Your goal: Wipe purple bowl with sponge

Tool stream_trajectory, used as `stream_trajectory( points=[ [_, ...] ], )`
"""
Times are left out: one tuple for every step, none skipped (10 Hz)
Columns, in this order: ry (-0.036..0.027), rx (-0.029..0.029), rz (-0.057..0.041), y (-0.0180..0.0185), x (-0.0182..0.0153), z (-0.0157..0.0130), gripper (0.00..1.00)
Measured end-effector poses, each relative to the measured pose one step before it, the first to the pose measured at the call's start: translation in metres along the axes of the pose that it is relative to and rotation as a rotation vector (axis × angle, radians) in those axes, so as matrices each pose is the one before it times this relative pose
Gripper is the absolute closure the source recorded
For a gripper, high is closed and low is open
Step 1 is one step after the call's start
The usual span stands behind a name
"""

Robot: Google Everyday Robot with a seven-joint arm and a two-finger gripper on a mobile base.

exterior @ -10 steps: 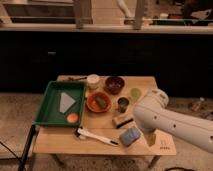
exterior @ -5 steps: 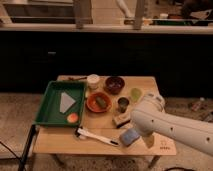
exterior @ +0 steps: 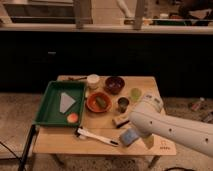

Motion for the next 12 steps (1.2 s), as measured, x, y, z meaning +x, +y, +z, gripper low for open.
stream_trajectory(
  points=[
    [-0.00133, -0.00052, -0.01176, -0.00027, -0.00135, 0.00044, 0.2],
    [-0.00167, 0.0001, -0.01278, -0.00041, -0.00139, -0.00017, 0.2],
    [-0.00085, 0.0003, -0.01421, 0.00002, -0.00086, -0.00071, 0.2],
    [-0.00098, -0.0003, -0.01361, 0.00002, -0.00063, -0.00009, 0.2],
    [-0.0023, -0.00019, -0.01896, -0.00031, -0.00116, -0.00014, 0.2],
    [-0.0029, -0.00162, -0.01769, -0.00006, -0.00151, -0.00017, 0.2],
    [-0.00216, -0.00169, -0.01843, 0.00015, -0.00124, -0.00008, 0.2],
    [-0.00117, -0.00069, -0.00757, 0.0001, -0.00049, 0.0, 0.2],
    [-0.00284, -0.00076, -0.01804, 0.00003, -0.00123, -0.00016, 0.2],
    [-0.00247, -0.00136, -0.01776, 0.00034, -0.00137, 0.00009, 0.2],
    [-0.00125, -0.00115, -0.01416, 0.00027, -0.00053, -0.00009, 0.2],
    [-0.00167, -0.0009, -0.01372, -0.00002, -0.0008, -0.00008, 0.2]
  ],
)
